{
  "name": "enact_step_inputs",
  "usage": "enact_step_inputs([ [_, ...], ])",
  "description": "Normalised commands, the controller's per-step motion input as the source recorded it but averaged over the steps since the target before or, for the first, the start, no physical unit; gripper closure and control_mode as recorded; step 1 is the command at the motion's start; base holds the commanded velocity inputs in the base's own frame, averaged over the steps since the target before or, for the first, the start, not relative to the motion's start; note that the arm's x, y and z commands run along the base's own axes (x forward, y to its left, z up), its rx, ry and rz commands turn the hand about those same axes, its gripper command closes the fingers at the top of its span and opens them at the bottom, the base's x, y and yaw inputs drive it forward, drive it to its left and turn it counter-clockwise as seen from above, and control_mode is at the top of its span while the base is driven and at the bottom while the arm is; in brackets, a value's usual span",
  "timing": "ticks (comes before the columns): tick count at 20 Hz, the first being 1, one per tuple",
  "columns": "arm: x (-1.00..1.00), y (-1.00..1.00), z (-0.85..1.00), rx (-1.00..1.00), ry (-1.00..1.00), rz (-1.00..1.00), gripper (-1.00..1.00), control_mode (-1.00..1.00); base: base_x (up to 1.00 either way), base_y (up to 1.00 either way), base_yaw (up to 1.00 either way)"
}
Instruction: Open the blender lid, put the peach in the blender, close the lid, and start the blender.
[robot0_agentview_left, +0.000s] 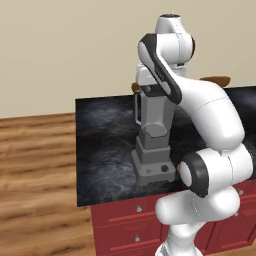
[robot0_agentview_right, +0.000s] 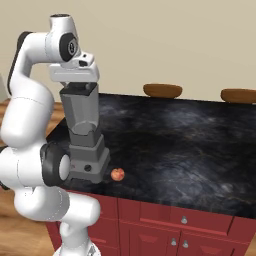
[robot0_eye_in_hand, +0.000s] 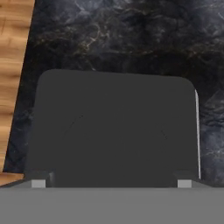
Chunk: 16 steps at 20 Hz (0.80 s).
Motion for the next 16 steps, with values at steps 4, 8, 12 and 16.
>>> enact_step_inputs([
  [4,0.00,-0.01,-0.34,0.01,0.00,0.01,1.00,-1.00,0.00,0.00,0.00],
  [8,0.00,0.01,-0.09,0.00,0.00,0.03,1.00,-1.00,0.00,0.00,0.00],
  [12,0.00,0.01,0.13,0.00,0.00,-0.01,1.00,-1.00,0.00,0.00,0.00],
  [16,-0.02,0.00,0.66,0.00,-0.07,-0.05,1.00,-1.00,0.00,0.00,0.00],
])
